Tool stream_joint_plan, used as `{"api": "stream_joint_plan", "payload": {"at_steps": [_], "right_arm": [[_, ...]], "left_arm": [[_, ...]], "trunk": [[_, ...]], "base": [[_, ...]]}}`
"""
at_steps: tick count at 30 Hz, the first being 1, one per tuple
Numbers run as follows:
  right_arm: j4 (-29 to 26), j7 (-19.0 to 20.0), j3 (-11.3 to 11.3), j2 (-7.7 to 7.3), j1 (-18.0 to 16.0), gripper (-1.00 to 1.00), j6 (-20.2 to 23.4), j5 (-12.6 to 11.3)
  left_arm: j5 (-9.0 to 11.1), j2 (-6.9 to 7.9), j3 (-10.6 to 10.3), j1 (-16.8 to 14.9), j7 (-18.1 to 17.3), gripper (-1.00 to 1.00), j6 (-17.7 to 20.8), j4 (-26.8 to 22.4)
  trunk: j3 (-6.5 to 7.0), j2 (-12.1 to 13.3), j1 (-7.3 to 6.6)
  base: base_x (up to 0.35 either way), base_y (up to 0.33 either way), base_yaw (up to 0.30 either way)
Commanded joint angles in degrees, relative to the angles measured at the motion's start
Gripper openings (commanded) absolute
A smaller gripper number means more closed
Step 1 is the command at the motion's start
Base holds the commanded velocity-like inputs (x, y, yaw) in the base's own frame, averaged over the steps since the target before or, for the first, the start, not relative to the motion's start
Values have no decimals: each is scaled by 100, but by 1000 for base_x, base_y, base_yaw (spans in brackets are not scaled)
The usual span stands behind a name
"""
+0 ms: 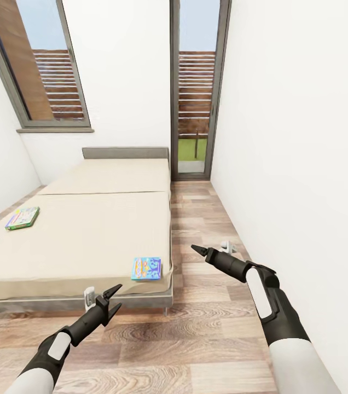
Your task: Put all the toys in the child's room - the three board games (two on the bed and one on the table), the two jigsaw puzzles on the table, and the tennis ball on the table - inside the toy box on the table in the child's room.
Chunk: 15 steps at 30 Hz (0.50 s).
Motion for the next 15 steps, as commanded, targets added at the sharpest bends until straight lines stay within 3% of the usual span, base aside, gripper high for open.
{"api": "stream_joint_plan", "payload": {"at_steps": [1,15], "right_arm": [[-2,15,-21,7,-4,100,44,-12],[0,15,-21,7,-4,100,44,-12]], "left_arm": [[10,-1,19,-5,-10,100,36,3],[10,-1,23,-5,-16,100,36,-8]], "trunk": [[-5,-2,-1],[-5,-2,-1]], "base": [[0,0,0],[17,0,0]]}}
